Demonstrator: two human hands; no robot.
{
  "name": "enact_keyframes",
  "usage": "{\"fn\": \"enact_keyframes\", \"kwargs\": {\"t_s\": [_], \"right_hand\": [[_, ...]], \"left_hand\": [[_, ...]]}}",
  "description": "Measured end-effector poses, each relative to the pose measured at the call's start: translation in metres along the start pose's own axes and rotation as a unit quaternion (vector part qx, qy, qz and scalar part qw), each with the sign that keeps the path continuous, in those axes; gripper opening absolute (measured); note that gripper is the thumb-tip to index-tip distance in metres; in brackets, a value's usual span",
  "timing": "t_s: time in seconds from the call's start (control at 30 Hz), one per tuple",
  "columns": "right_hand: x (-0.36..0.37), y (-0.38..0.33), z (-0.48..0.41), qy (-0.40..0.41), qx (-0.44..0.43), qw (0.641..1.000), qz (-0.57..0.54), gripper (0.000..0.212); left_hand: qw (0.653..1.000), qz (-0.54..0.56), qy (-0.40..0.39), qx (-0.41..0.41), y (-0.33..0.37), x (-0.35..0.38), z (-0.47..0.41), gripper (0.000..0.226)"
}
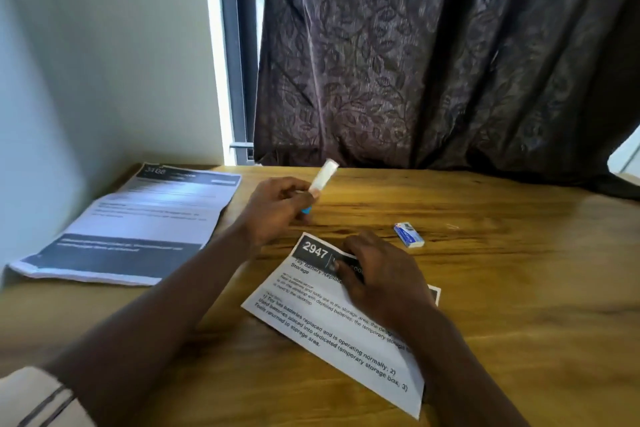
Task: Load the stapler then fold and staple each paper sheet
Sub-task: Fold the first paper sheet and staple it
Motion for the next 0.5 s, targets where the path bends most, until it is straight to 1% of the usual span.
{"fn": "enact_keyframes", "kwargs": {"t_s": [0.03, 0.07, 0.17, 0.3, 0.37, 0.43, 0.5], "right_hand": [[-0.001, -0.003, -0.001, -0.002, -0.003, 1.0, 0.005, 0.031], [-0.002, -0.006, -0.003, -0.005, -0.003, 1.0, 0.004, 0.029], [0.0, -0.01, -0.016, -0.027, 0.024, 0.999, -0.014, 0.021], [0.006, -0.007, -0.044, -0.046, 0.094, 0.992, -0.065, 0.023], [0.008, -0.01, -0.056, -0.039, 0.106, 0.989, -0.099, 0.021], [0.011, -0.017, -0.065, -0.011, 0.088, 0.99, -0.11, 0.015], [0.015, -0.023, -0.068, 0.026, 0.06, 0.992, -0.105, 0.013]], "left_hand": [[0.998, 0.061, -0.002, -0.02, -0.006, 0.0, 0.009, 0.017], [0.995, 0.088, -0.006, -0.036, -0.012, 0.001, 0.015, 0.021], [0.993, 0.112, 0.0, -0.043, -0.022, 0.002, 0.023, 0.031], [0.989, 0.141, -0.007, -0.053, -0.025, 0.005, 0.019, 0.029], [0.985, 0.167, -0.008, -0.051, -0.026, 0.004, 0.017, 0.027], [0.98, 0.194, -0.006, -0.046, -0.029, -0.001, 0.015, 0.027], [0.974, 0.221, 0.0, -0.037, -0.031, -0.008, 0.013, 0.027]]}}
Point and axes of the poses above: each hand's wrist, its own z-axis away from the middle knuckle, its own x-axis out of the palm, y = z × x, the point moved 9 cm from there along -z, towards the middle knuckle, and after that the axes turned 11 degrees about -y, right-handed, at the moved point
